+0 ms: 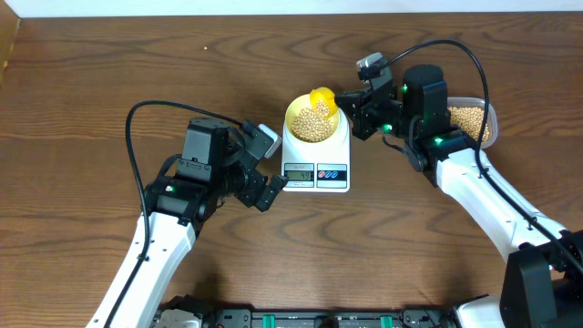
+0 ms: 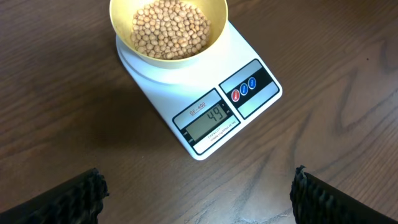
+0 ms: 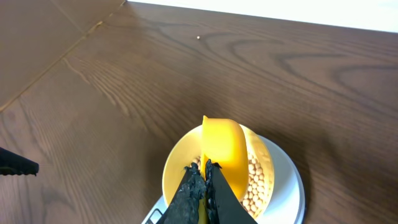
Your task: Scoop item into bowl and weigh 50g on scale
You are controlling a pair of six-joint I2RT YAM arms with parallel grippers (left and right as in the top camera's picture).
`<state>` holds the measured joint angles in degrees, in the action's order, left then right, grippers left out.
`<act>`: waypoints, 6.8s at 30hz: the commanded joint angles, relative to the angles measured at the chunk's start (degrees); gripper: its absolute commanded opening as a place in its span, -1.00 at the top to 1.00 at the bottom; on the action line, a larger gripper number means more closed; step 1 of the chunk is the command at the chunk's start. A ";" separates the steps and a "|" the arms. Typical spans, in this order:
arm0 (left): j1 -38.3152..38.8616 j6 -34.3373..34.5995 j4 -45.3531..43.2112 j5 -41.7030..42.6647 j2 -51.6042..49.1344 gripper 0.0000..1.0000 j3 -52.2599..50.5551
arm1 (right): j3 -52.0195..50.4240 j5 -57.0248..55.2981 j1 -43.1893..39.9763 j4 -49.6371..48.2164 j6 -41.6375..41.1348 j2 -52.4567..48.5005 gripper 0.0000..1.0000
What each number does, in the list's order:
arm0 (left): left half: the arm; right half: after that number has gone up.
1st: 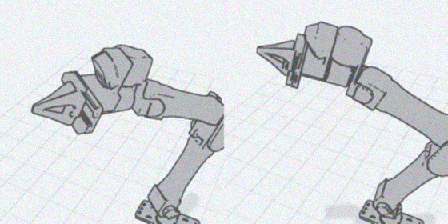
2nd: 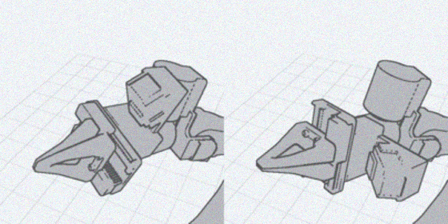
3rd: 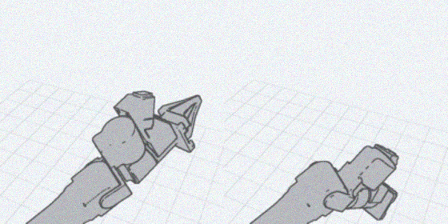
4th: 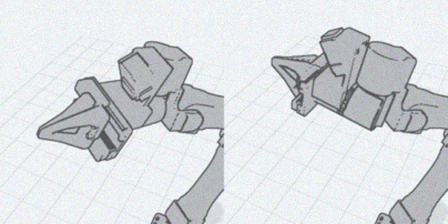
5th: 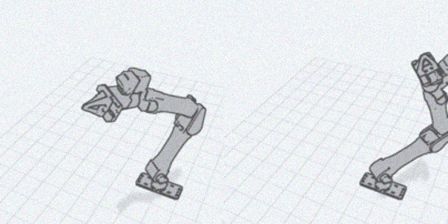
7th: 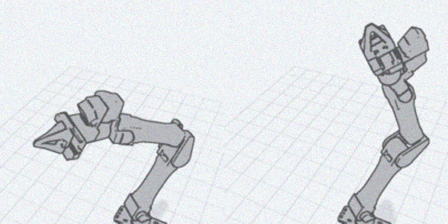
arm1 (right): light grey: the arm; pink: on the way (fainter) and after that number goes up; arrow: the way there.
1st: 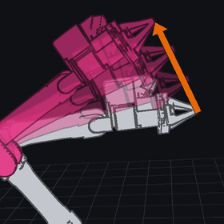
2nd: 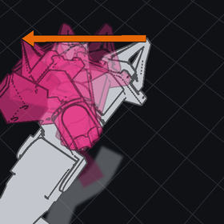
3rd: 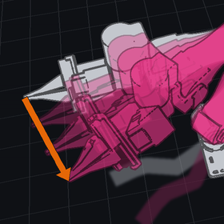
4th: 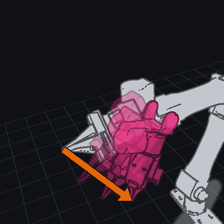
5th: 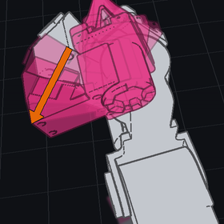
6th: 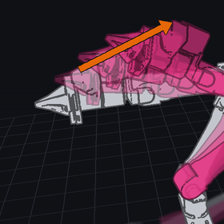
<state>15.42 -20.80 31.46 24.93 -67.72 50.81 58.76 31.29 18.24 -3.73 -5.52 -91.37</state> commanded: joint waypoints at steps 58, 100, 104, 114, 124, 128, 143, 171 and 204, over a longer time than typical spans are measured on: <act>-0.24 0.33 -0.09 -0.35 -0.11 -0.94 -0.07 | 0.07 16.50 -9.33 -1.62 -22.88 -0.24 0.98; -0.24 0.33 -0.09 -0.35 -0.11 -0.93 -0.07 | 0.07 16.74 -12.94 -2.32 -22.69 -0.22 0.98; -0.24 0.33 -0.07 -0.35 -0.11 -0.93 -0.07 | 0.07 16.65 -12.90 -2.29 -22.69 -0.24 0.98; -0.24 0.33 -0.09 -0.35 -0.11 -0.93 -0.07 | 0.04 15.74 -12.90 -2.32 -21.16 -0.24 0.98; -0.24 0.33 -0.09 -0.35 -0.11 -0.94 -0.07 | 0.07 15.58 -12.90 -2.29 -20.09 -0.24 0.98; -0.24 0.33 -0.09 -0.35 -0.11 -0.93 -0.07 | 0.07 15.61 -12.87 -2.32 -20.06 -0.24 0.98; -0.24 0.33 -0.09 -0.35 -0.11 -0.93 -0.07 | 0.07 10.62 -5.46 -2.08 -6.21 -0.24 0.97; -0.24 0.33 -0.09 -0.35 -0.11 -0.93 -0.07 | 0.04 -0.09 -1.97 1.49 -3.67 -0.66 0.98; -0.24 0.33 -0.09 -0.35 -0.11 -0.93 -0.07 | 0.04 -0.90 0.31 -0.72 -1.27 -0.70 0.98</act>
<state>15.42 -20.80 31.46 24.93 -67.72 50.81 58.74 29.74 18.22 -3.29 -7.64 -91.68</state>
